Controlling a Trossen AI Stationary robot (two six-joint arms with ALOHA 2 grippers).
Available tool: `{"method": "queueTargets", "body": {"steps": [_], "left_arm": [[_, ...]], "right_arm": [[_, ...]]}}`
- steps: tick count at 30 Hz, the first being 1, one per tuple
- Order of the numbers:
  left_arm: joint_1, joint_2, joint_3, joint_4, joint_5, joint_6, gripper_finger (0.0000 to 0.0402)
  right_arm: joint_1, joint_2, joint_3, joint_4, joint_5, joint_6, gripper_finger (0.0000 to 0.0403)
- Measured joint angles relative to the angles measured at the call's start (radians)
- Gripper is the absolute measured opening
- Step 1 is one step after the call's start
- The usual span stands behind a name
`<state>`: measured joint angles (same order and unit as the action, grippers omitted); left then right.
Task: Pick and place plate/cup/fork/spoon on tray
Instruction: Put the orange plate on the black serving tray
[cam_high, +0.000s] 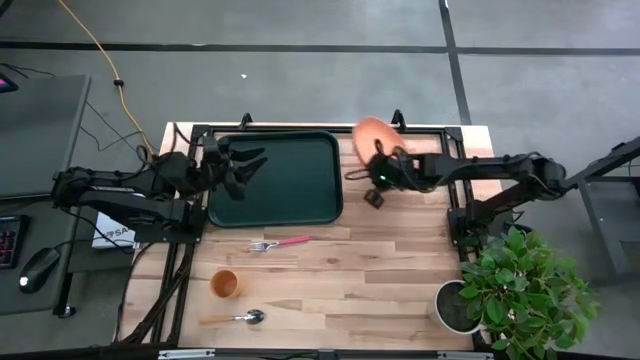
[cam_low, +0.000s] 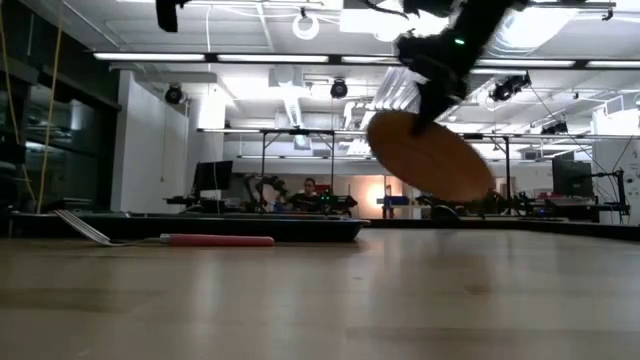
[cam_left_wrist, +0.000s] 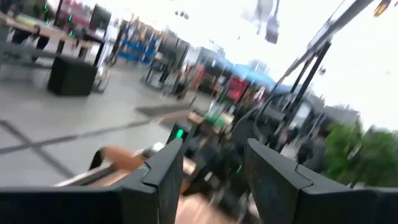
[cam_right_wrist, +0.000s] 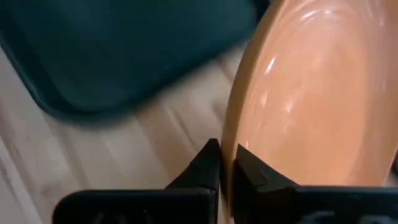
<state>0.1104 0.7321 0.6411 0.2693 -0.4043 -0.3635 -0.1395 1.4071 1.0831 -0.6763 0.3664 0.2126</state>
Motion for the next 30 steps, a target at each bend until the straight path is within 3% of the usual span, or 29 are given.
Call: {"method": "queueTargets", "body": {"steps": [12, 18, 30], "left_arm": [[0.0, 0.0, 0.0, 0.267, 0.0, 0.0, 0.0157], [0.0, 0.0, 0.0, 0.274, 0.0, 0.0, 0.0157], [0.0, 0.0, 0.0, 0.274, 0.001, 0.0, 0.0157]], "right_arm": [[0.117, 0.576, 0.5, 0.152, 0.001, -0.509, 0.0001], [0.123, 0.76, 0.647, 0.085, -0.008, -0.433, 0.0], [0.122, 0.777, 0.594, -0.072, 0.016, -0.264, 0.0]]}}
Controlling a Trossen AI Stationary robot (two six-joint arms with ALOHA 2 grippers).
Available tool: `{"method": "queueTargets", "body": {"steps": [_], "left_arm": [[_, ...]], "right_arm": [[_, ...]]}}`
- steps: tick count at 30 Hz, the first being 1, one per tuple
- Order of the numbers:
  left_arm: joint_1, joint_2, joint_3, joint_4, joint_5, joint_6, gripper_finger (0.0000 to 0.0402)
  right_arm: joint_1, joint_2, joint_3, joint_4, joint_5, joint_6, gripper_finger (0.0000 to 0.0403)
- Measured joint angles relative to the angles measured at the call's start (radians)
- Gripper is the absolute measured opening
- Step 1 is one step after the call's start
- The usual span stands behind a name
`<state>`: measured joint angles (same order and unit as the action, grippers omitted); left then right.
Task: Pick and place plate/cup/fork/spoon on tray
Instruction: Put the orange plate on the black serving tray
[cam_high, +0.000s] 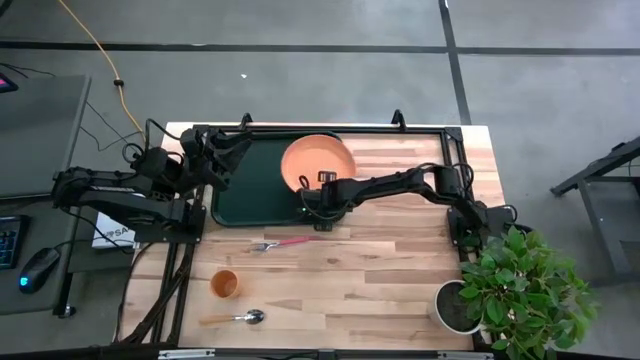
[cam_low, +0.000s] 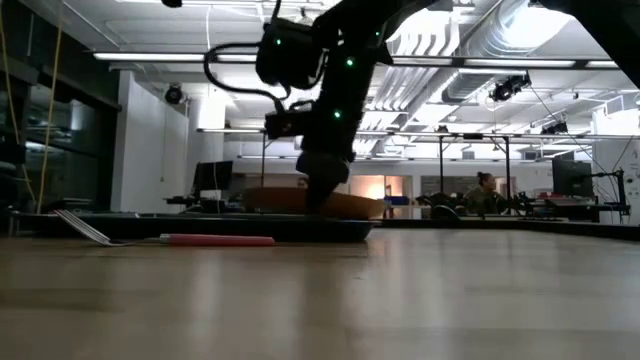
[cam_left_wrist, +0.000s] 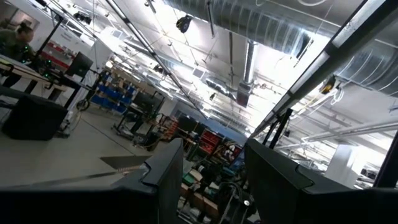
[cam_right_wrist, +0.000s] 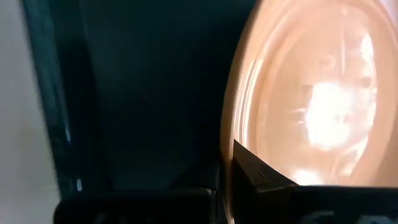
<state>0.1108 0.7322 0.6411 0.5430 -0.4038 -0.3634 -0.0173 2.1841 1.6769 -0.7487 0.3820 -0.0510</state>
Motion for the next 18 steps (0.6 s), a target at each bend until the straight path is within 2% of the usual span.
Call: {"method": "queueTargets", "body": {"steps": [14, 18], "left_arm": [[0.0, 0.0, 0.0, 0.0, 0.0, 0.0, 0.0157], [-0.001, 0.001, 0.0, 0.0, 0.0, 0.0, 0.0157]], "right_arm": [[0.011, -0.025, -0.023, -0.167, 0.002, -0.035, 0.0], [0.011, -0.058, -0.024, -0.163, 0.003, -0.036, 0.0]]}}
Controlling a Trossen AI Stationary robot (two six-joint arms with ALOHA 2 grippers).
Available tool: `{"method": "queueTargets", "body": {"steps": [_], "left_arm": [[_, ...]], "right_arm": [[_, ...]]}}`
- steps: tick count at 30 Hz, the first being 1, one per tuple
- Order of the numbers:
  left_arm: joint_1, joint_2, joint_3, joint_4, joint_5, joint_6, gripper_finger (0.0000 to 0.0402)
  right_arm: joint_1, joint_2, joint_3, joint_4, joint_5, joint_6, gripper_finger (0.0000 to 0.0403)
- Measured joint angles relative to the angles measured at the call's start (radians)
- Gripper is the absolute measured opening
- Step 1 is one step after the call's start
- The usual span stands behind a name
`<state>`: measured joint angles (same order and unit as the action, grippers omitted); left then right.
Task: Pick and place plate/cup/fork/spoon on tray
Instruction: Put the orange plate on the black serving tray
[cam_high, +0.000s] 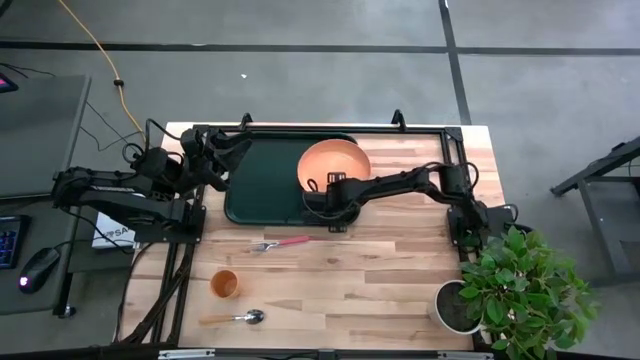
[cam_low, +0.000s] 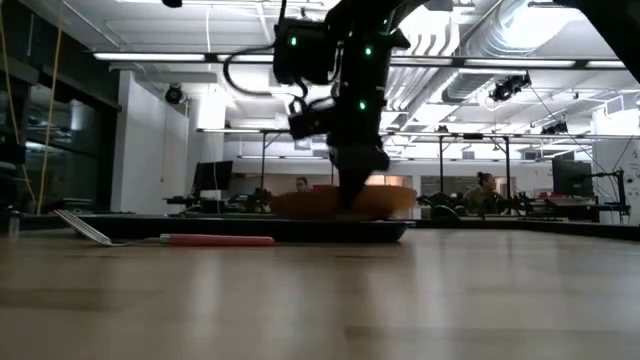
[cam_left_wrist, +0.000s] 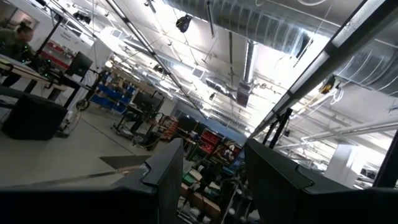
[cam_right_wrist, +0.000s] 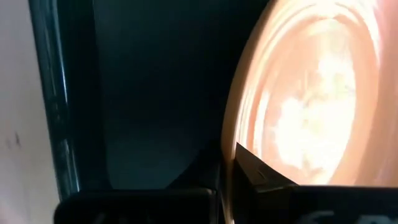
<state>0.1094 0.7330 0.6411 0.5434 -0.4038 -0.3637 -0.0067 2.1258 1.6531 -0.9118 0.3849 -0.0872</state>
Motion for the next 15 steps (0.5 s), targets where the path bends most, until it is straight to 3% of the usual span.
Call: {"method": "queueTargets", "body": {"steps": [11, 15], "left_arm": [[0.001, 0.0, 0.0, 0.0, 0.0, -0.001, 0.0157], [0.0, 0.0, 0.0, 0.0, 0.0, -0.002, 0.0157]], "right_arm": [[-0.001, 0.009, 0.0, 0.383, -0.061, -0.144, 0.0], [0.002, 0.062, 0.055, 0.38, -0.057, -0.183, 0.0]]}}
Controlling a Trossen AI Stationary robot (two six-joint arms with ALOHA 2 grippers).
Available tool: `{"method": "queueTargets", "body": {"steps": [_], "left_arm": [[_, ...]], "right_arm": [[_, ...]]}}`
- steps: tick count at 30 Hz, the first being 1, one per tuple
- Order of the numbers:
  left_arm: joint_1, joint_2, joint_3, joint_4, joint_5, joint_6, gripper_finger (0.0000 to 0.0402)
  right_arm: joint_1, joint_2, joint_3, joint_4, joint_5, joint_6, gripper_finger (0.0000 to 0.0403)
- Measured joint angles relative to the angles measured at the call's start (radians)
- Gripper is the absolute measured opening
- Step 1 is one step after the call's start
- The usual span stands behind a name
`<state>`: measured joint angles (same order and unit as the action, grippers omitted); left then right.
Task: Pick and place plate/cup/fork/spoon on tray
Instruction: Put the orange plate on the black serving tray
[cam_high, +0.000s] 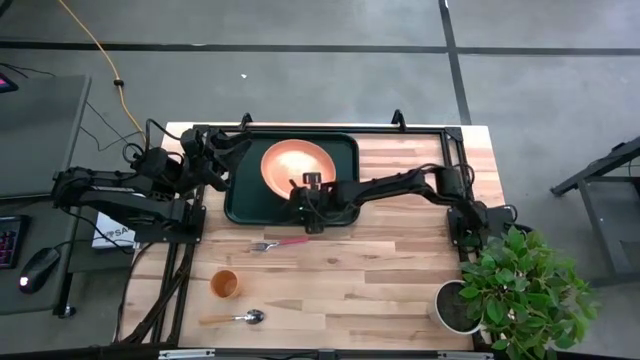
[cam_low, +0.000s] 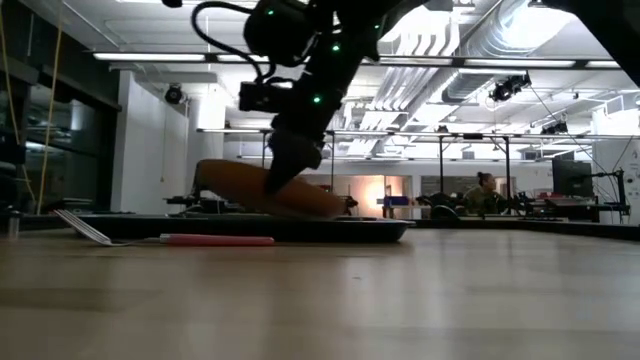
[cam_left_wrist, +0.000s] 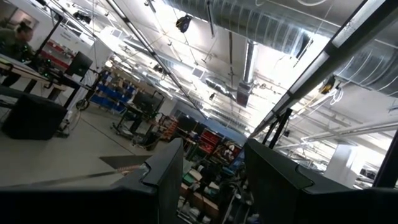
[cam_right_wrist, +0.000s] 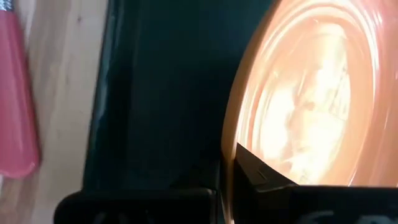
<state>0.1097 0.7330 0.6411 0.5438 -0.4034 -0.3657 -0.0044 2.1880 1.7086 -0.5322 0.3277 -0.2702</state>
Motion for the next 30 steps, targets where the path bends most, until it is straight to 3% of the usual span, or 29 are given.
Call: {"method": "queueTargets", "body": {"steps": [7, 30], "left_arm": [[0.0, 0.0, 0.0, 0.0, 0.0, 0.0, 0.0157], [0.0, 0.0, 0.0, 0.0, 0.0, -0.001, 0.0157]], "right_arm": [[-0.004, 0.079, 0.085, -0.062, 0.005, -0.001, 0.0], [-0.008, 0.092, 0.078, -0.031, -0.045, 0.041, 0.0001]]}}
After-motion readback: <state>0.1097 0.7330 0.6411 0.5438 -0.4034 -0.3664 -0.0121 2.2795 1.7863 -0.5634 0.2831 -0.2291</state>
